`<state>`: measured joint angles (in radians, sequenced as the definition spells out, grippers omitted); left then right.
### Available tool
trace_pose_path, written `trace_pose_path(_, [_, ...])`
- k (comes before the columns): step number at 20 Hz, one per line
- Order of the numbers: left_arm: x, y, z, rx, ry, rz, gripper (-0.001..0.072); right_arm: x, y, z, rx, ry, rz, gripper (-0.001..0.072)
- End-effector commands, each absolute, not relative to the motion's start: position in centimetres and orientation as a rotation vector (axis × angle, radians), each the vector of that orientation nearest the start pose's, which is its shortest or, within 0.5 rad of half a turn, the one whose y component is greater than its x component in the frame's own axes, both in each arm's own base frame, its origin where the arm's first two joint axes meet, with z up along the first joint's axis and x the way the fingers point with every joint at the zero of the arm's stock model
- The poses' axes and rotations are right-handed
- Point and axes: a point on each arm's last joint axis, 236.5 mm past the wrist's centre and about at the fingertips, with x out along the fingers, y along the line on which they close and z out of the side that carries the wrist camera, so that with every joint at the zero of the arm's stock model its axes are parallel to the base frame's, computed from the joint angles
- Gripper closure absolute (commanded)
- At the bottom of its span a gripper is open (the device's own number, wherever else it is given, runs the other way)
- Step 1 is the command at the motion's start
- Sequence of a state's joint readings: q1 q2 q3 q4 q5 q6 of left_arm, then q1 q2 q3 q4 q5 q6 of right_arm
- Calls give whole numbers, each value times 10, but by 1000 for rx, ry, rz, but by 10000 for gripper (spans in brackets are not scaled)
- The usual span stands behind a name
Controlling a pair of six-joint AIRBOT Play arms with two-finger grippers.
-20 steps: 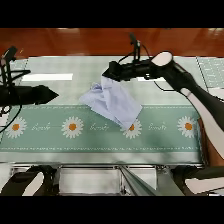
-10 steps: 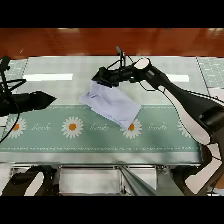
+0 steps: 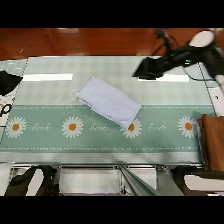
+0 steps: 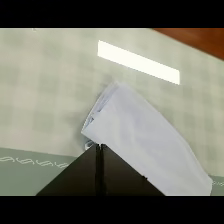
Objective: Fold the shirts.
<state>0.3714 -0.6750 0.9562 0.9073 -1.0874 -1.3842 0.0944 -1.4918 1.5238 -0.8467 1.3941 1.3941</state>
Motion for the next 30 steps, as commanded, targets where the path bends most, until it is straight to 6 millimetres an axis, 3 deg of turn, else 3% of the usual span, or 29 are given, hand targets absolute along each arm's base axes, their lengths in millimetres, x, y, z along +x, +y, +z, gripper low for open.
trace_pose_path(1, [316,-13,199,-515,627,-159,685,361,42,75,180,1226,158,296])
trace_pose_path(2, [311,-26,187,-517,667,-193,686,347,36,59,270,1186,99,287])
trace_pose_path(3, [306,-38,174,-514,712,-228,686,333,46,39,395,1157,99,286])
trace_pose_path(6, [290,-81,127,-513,848,-340,685,304,103,-27,764,1169,177,286])
trace_pose_path(9, [280,-114,96,-514,914,-407,685,286,142,-70,940,1263,226,286])
trace_pose_path(13, [277,-138,82,-501,919,-451,685,301,194,-89,1074,1333,327,287])
trace_pose_path(17, [278,-140,83,-497,912,-456,685,315,232,-105,1065,1421,374,291])
trace_pose_path(20, [279,-140,83,-497,909,-455,686,335,259,-95,1018,1406,451,305])
trace_pose_path(21, [279,-140,83,-497,910,-455,685,343,266,-87,1013,1391,472,374])
trace_pose_path(23, [279,-140,83,-497,910,-455,685,362,280,-61,961,1319,563,688])
trace_pose_path(25, [279,-140,83,-497,910,-455,685,384,294,-22,921,1244,665,691])
trace_pose_path(27, [279,-140,83,-497,909,-455,685,404,304,33,841,1171,790,691])
trace_pose_path(28, [280,-140,83,-496,906,-454,686,412,304,60,751,1148,829,692])
trace_pose_path(30, [283,-138,85,-497,891,-447,685,432,284,101,554,1114,785,692])
